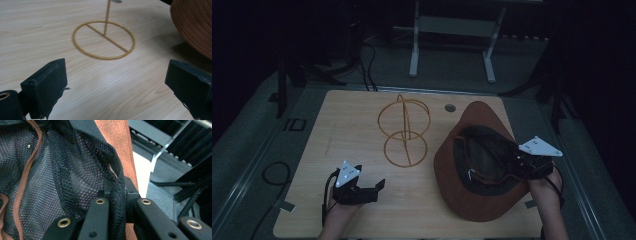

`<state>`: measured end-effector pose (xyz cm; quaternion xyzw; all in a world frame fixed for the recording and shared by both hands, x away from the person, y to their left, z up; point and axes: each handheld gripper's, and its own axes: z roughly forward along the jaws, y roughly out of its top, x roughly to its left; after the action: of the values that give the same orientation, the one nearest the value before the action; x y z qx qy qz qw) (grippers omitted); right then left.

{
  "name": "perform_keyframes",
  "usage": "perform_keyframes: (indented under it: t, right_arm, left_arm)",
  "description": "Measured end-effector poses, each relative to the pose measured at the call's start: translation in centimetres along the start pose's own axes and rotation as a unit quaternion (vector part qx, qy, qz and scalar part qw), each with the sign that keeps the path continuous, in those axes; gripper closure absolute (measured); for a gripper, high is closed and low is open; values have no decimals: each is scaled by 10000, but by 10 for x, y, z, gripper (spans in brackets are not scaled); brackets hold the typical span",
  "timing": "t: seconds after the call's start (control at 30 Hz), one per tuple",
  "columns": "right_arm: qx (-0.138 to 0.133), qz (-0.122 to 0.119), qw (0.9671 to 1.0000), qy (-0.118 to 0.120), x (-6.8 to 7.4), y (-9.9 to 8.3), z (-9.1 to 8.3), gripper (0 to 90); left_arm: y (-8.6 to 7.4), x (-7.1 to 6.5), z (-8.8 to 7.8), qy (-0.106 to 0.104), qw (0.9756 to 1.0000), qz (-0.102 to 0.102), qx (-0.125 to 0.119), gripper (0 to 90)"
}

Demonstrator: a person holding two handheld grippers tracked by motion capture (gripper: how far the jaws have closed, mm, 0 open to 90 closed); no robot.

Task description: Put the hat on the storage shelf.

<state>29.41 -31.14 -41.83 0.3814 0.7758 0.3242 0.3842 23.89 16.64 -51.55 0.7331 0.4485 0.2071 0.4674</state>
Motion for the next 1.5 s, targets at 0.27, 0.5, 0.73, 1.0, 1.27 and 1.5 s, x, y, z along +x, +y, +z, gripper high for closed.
perform_keyframes:
  t: [0.27, 0.5, 0.73, 1.0, 1.27, 1.5]
  right_arm:
    - [-264, -158, 9995, -113, 6, 7, -17, 854]
    - [-342, -259, 9990, -121, 11, 12, -24, 854]
    - [-379, -267, 9989, -102, 12, 14, -27, 854]
    - [-372, -353, 9986, -92, 18, 16, -27, 853]
    - [-412, -417, 9983, -23, 22, 16, -29, 853]
    - [-489, -475, 9977, -35, 24, 17, -34, 853]
  left_arm:
    - [37, -29, 0, -255, 9976, 620, -146, 57]
    - [71, -56, 8, -516, 9935, 972, -275, 68]
    - [100, -78, 16, -627, 9894, 1262, -354, 106]
    - [136, -106, 41, -770, 9856, 1495, -183, 143]
    - [167, -124, 69, -692, 9856, 1533, -158, 160]
    - [184, -130, 89, -380, 9872, 1546, 134, 250]
